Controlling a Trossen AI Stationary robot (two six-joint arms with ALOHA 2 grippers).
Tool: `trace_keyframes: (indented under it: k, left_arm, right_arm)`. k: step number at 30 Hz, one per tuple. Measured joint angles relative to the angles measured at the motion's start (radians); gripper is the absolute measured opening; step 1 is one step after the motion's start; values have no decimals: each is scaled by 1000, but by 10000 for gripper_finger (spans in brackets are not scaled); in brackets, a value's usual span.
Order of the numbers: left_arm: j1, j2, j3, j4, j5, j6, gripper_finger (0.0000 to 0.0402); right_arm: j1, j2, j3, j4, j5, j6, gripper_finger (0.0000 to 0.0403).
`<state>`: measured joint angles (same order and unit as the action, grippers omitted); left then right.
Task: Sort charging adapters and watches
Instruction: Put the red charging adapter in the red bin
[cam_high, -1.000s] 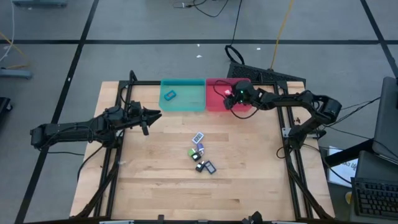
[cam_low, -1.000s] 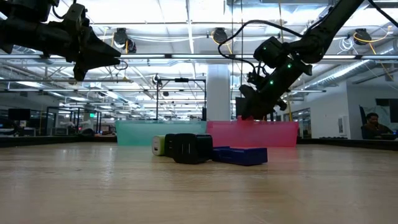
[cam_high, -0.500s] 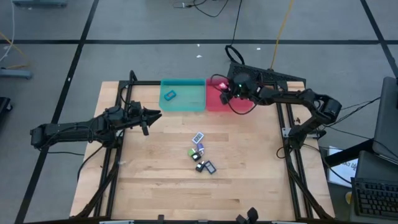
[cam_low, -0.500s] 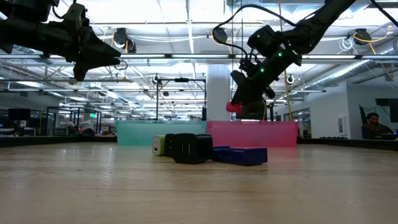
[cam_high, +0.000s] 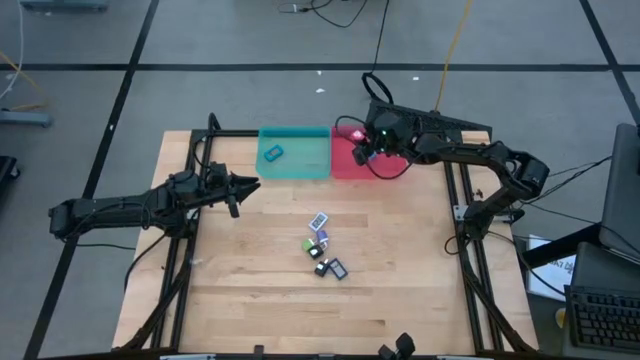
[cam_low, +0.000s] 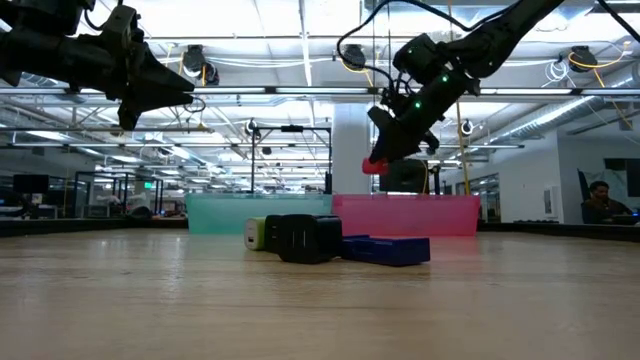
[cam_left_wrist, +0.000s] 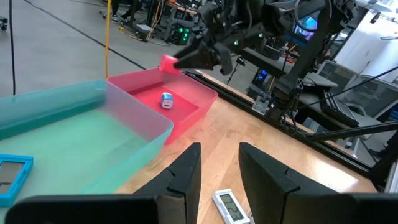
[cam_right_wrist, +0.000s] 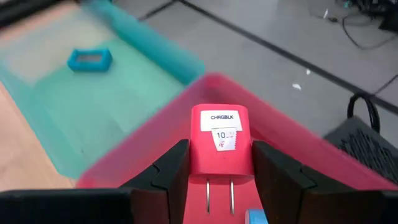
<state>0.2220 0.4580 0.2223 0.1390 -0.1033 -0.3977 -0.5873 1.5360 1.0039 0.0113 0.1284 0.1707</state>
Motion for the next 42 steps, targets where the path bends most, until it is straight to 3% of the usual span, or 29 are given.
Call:
trace_keyframes:
  k: [24,42]
  left_arm:
    - [0,0,0,0,-1,0,108]
    - [0,0,0,0,-1,0,108]
  right_arm:
    - [40,0,-225,94,6,28,141]
    - [39,0,-253,131,6,52,154]
